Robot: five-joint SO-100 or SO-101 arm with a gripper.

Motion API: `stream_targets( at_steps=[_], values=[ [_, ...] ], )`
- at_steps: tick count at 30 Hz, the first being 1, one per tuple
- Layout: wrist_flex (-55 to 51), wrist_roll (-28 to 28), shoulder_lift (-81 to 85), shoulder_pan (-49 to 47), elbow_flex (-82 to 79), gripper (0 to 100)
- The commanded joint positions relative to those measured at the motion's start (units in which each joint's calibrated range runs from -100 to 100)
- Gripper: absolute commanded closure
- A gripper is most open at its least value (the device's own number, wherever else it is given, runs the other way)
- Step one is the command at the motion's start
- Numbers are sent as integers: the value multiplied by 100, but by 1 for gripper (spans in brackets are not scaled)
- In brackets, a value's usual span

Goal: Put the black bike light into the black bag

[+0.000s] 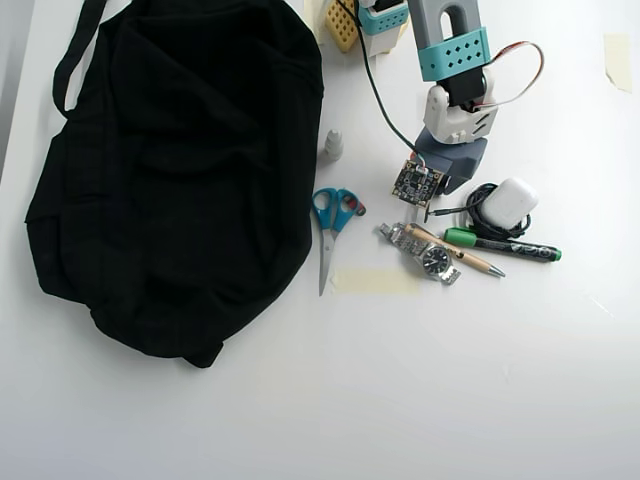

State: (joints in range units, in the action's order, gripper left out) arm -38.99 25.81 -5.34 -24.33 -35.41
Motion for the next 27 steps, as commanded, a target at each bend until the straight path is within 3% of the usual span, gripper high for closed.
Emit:
stream_targets(
  at_steps=[1, 12, 27],
  values=[
    [-107, -27, 135, -43, 19, 98],
    [-2914, -300, 675, 174, 2094, 98],
    [-3405, -1464, 2575, 1169, 3002, 98]
  ],
)
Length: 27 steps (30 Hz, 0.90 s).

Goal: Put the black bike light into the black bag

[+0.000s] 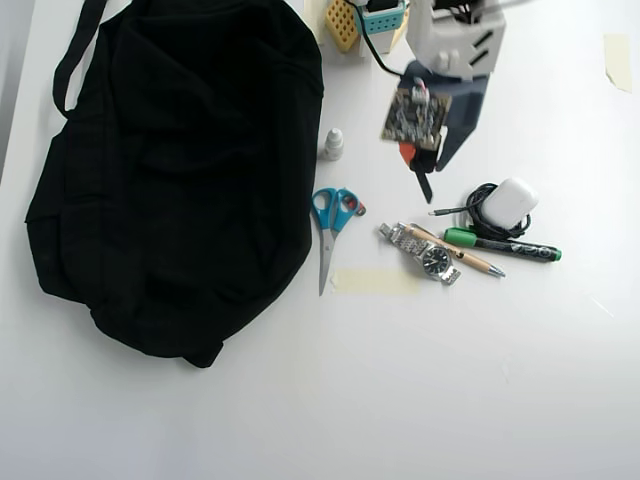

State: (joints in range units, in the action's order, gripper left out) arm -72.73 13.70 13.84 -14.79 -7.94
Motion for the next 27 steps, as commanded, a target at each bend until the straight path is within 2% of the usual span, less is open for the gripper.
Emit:
stream_targets(
  at_steps=[1, 6, 14, 21, 24, 27],
  values=[
    [-31, -316, 798, 290, 227, 98],
    [-40, -526, 1338, 970, 183, 98],
    [296, -730, 1230, 2055, 120, 98],
    [2338, -741, 682, 2668, -1201, 97],
    [3285, -746, 51, 3229, -1560, 97],
    [3587, -861, -530, 3693, -1417, 95]
  ],
)
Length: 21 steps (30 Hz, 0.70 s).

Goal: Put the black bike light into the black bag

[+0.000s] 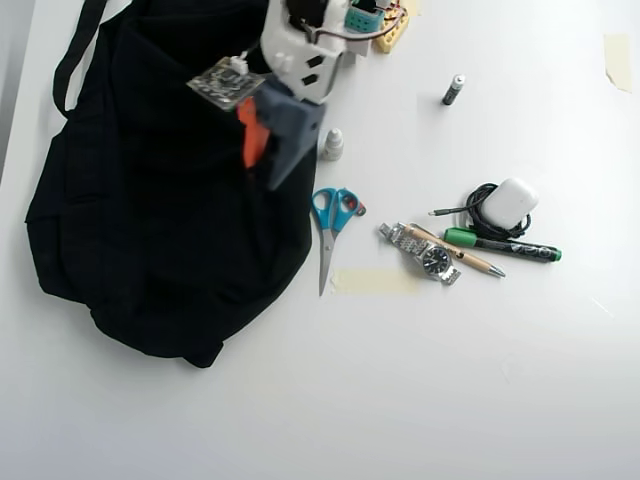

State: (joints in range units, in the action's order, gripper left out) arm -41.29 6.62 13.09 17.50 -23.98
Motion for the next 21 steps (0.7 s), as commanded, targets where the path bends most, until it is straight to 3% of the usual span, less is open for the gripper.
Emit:
stream_targets(
  at_steps=[1, 6, 12, 14, 16, 17, 18, 21],
  values=[
    [494, -248, -596, 688, 268, 93],
    [425, -248, -629, 1593, 205, 94],
    [726, -248, -1442, 1742, 89, 93],
    [735, -242, -1484, 1698, 89, 80],
    [-109, -195, -1210, 1294, 574, 41],
    [-583, -185, -1036, 1144, 807, 36],
    [-1306, -143, -571, 965, 1122, 39],
    [-2934, 161, 1587, 60, 1535, 71]
  ],
)
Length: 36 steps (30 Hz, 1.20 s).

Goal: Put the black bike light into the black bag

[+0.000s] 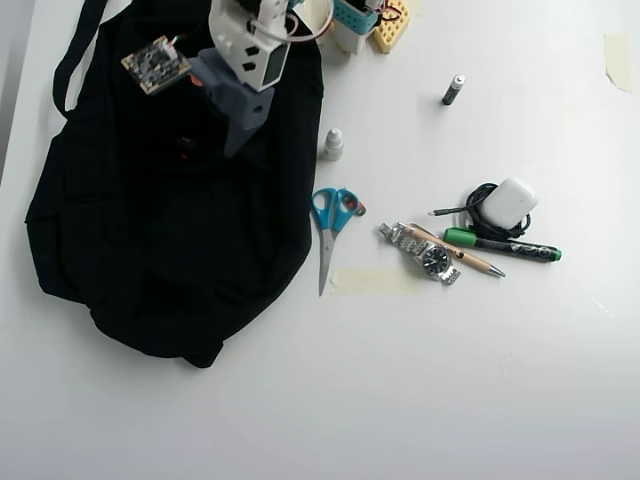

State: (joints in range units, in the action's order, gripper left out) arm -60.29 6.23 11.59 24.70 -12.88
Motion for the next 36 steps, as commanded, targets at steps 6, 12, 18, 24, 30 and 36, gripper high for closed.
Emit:
stream_targets(
  at_steps=[6, 12, 18, 24, 30, 36],
  values=[
    [-1318, 589, 5596, -3098, -1218, 98],
    [1042, 557, 8550, -3756, -5297, 98],
    [1783, 552, 8799, -3816, -6789, 98],
    [1731, 552, 8799, -3749, -7759, 98],
    [1731, 557, 8799, -3741, -8451, 98],
    [1111, 604, 8808, -3285, -8649, 98]
  ],
)
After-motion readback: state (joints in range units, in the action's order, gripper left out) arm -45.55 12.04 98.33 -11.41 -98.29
